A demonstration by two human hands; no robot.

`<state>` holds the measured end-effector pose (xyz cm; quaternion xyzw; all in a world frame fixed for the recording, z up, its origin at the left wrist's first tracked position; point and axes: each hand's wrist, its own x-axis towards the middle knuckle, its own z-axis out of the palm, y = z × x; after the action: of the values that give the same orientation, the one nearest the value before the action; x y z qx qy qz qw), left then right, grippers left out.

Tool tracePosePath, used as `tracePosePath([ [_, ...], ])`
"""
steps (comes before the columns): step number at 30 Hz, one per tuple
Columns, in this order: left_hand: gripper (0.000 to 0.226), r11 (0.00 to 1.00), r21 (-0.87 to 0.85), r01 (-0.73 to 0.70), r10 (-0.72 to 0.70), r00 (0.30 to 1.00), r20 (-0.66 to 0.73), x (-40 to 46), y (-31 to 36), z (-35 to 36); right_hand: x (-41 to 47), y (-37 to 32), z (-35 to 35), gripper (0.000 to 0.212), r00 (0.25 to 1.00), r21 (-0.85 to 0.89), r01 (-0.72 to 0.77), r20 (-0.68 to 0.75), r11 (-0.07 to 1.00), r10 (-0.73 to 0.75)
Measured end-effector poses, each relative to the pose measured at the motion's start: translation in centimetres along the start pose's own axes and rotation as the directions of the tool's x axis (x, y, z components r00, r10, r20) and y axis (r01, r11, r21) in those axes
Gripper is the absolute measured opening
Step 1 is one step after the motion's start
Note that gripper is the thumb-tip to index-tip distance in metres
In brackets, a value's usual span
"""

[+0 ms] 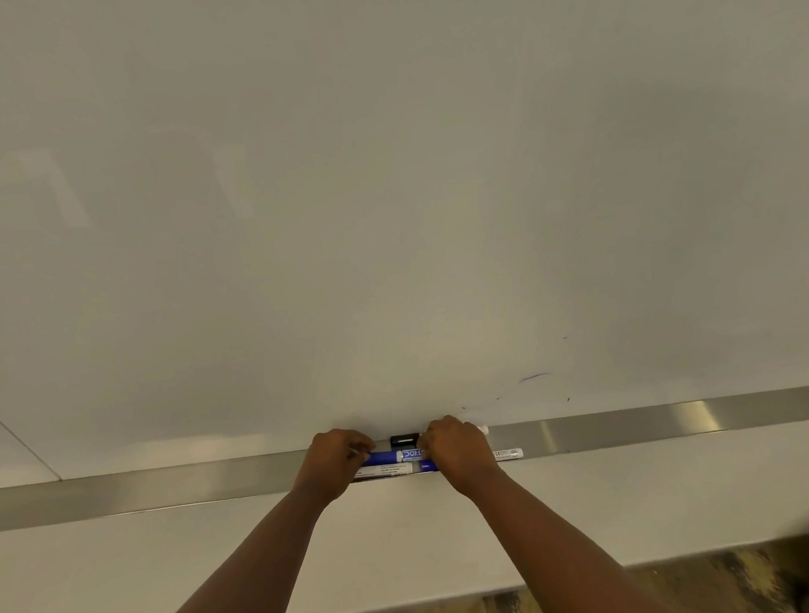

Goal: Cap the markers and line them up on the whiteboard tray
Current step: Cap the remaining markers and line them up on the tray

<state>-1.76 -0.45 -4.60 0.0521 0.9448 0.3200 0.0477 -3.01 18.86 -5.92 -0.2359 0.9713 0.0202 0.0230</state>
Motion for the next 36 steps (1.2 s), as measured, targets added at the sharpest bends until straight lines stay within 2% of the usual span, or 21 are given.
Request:
tracePosePath([
  [9, 0.024, 1.000, 0.008, -0.007, 0.007, 1.000, 0.005, -0.1, 0.3, -0.1, -0.7, 0.2, -0.1, 0.028, 0.998, 0.041, -0.008, -0.068, 0.999, 0.011],
  [13, 0.024, 1.000, -0.010, -0.015, 0.015, 0.999, -0.033, -0.3, 0.0, -0.2, -1.9, 2.5, -0.6, 0.022, 0.993, 0.075, -0.031, -0.109, 0.997, 0.039],
  [22, 0.020, 0.999, -0.008, -0.045, 0.045, 0.998, -0.039, -0.9, 0.1, -0.2, -4.7, 6.9, -0.9, 0.031, 0.991, 0.080, -0.127, -0.039, 0.989, 0.130],
  [28, 0.024, 0.998, 0.028, -0.051, 0.052, 0.998, -0.043, -1.2, 0.6, -0.2, -4.8, 6.2, -1.0, 0.040, 0.987, 0.107, -0.136, -0.074, 0.985, 0.144],
  [32, 0.023, 0.998, 0.061, -0.032, 0.035, 0.998, -0.043, -1.5, 0.6, -0.3, -4.4, 5.4, -0.9, 0.031, 0.985, 0.107, -0.154, -0.060, 0.982, 0.161],
  [36, 0.023, 0.998, 0.058, -0.014, 0.017, 0.999, -0.052, -1.8, 0.2, -0.5, -4.4, 5.3, -1.1, 0.034, 0.984, 0.128, -0.168, -0.045, 0.977, 0.175],
])
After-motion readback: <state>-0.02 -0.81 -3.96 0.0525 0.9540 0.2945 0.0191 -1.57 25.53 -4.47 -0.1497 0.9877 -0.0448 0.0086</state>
